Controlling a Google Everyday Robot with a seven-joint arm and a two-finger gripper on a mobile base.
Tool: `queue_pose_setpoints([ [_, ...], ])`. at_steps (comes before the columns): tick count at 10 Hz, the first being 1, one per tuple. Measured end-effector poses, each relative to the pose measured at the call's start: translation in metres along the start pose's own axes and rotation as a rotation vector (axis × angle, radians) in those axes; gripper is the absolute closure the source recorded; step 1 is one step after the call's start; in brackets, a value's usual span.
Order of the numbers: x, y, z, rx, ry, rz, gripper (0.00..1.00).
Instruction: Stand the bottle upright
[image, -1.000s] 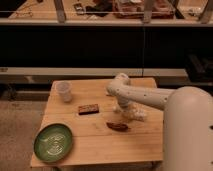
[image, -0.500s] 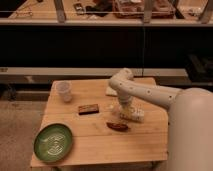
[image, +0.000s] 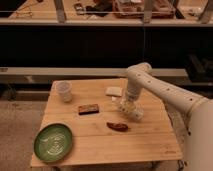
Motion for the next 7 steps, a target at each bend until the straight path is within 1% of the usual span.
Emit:
queue_pose_setpoints([
  [1, -0.004, -0.005, -0.015, 0.004, -0.108, -0.003, 1.00],
  [3, -0.004, -0.009, -0.033, 0.020, -0.231, -0.021, 1.00],
  [4, -0.004, -0.010, -0.042, 0.033, -0.303, -0.035, 1.00],
  [5, 0.001, -0.008, -0.049, 0.044, -0.401, -0.044, 1.00],
  [6, 0.003, -0.005, -0.051, 0.046, -0.465, -0.049, 1.00],
  [7, 0.004, -0.001, -0.055, 0.044, -0.555, -0.058, 1.00],
])
